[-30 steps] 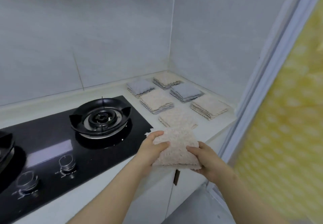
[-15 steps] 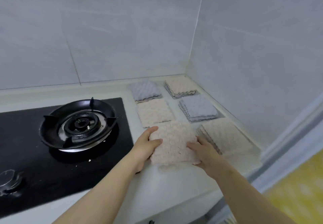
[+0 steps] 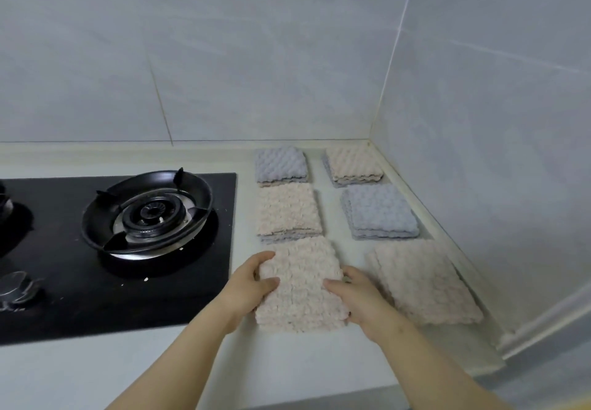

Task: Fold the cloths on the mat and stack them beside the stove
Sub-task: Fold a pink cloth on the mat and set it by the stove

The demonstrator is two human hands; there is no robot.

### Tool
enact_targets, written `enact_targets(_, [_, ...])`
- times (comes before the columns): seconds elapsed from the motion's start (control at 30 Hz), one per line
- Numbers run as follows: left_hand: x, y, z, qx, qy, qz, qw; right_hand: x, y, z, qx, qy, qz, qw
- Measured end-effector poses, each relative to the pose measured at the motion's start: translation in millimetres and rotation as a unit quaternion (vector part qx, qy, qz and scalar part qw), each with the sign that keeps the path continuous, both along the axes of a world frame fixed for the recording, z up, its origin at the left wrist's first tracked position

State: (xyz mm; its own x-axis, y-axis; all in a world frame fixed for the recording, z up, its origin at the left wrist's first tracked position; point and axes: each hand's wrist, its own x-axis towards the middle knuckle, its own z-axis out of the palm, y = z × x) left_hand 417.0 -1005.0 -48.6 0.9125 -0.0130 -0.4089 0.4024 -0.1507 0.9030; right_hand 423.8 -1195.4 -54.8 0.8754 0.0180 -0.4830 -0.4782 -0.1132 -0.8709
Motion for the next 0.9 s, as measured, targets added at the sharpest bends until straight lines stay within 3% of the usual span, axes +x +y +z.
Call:
enact_targets(0.07, [-1.4, -2.7, -0.8, 0.034, 0.001, -0.003, 0.999, 0.0, -0.7, -1.9, -0.046, -0.006, 0.018, 0.999])
enact_targets(0.1, [-2.2, -4.0, 0.7, 0.084, -0.006, -0.014, 0.996, 0.2, -0.5, -2.4, -0.076, -0.018, 0.025, 0.997])
enact_targets(0.13, [-3.0, -4.2, 1.7, 0.189, -0.023, -0.034, 0.981, -0.1, 0.0, 0.1, -0.111, -0.045, 0.028, 0.992])
enact_targets(0.2, [-2.3, -5.4, 5.1, 0.427, -0.129, -0.01, 0.895, 0.3, 2.9, 10.5, -0.2, -0.156, 0.023, 0.967])
enact_targets(0.23, [0.2, -8.8, 4.8, 0.462, -0.223, 0.017, 0.858, 1.4, 4.7, 16.3, -0.251, -0.224, 0.032, 0.941])
enact_targets(0.3, [6.3, -20.2, -1.1, 0.465, -0.306, -0.011, 0.83, 5.8, 12.8, 24.5, -0.355, -0.296, 0.096, 0.881])
enact_targets(0.4, [9.6, -34.0, -17.5, 0.483, -0.189, -0.121, 0.846, 12.4, 23.8, 7.3, -0.447, -0.252, 0.207, 0.833])
enact_targets(0.47, [9.8, -32.8, -31.7, 0.479, -0.141, -0.136, 0.855, 13.6, 26.7, -11.6, -0.466, -0.228, 0.234, 0.822])
enact_targets(0.9, [14.5, -32.1, -52.9, 0.551, -0.179, -0.129, 0.805, 16.6, 24.9, -42.0, -0.506, -0.234, 0.232, 0.797])
